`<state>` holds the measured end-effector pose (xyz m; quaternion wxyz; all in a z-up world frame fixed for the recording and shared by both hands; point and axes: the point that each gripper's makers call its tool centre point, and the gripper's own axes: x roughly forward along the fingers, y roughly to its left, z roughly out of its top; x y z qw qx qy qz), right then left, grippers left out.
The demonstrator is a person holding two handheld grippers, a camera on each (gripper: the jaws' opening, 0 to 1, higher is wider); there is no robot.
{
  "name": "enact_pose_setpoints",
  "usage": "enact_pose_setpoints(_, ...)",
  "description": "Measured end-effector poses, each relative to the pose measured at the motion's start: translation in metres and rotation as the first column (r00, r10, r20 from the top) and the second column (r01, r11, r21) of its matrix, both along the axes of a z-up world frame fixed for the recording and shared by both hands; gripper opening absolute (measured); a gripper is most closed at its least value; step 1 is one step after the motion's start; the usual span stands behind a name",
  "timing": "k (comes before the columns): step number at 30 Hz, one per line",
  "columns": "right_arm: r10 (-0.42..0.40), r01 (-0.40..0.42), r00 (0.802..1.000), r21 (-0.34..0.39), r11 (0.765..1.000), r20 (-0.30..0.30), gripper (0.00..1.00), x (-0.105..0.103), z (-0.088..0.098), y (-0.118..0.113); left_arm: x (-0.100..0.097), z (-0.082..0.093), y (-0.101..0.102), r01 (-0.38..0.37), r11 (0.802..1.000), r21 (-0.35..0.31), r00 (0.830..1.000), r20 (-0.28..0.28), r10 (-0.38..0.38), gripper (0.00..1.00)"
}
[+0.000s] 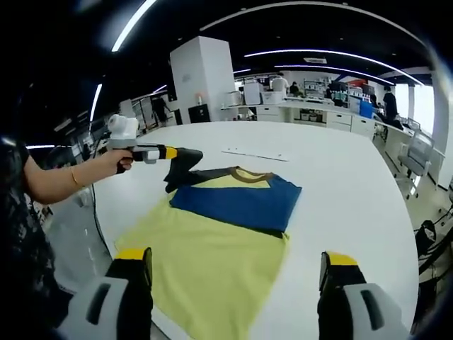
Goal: Fold the garment on the visible template until the final outline fits inside the template.
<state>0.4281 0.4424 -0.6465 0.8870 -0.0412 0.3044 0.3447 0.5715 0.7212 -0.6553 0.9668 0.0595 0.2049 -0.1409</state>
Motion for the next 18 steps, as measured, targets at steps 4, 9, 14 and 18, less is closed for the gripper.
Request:
enact_pose_setpoints(4, 0.014, -0.014, 1.000, -0.001, 1.000, -0.004, 0.99, -0.003, -0.002, 0.003, 0.002, -0.009, -0.014, 0.017, 1.000, 0.006, 1.000, -0.016, -0.017, 0.00)
enact_pose_setpoints(9, 0.008, -0.008, 1.000, 0.003, 1.000, -0.016, 0.99, -0.004, -0.007, 0.004, 0.005, -0.019, -0.035, 0.038, 0.999, 0.001, 0.999, -0.024, -0.038, 0.00)
enact_pose_setpoints(14, 0.013, -0.013, 0.999, 0.007, 1.000, -0.030, 0.99, -0.006, -0.011, 0.002, 0.006, -0.023, -0.055, 0.057, 0.998, -0.022, 0.998, -0.021, -0.058, 0.00)
enact_pose_setpoints(18, 0.009, -0.009, 0.999, 0.006, 1.000, -0.041, 0.99, -0.007, -0.015, 0.000, 0.003, -0.022, -0.074, 0.107, 0.994, -0.022, 0.994, -0.011, -0.107, 0.00)
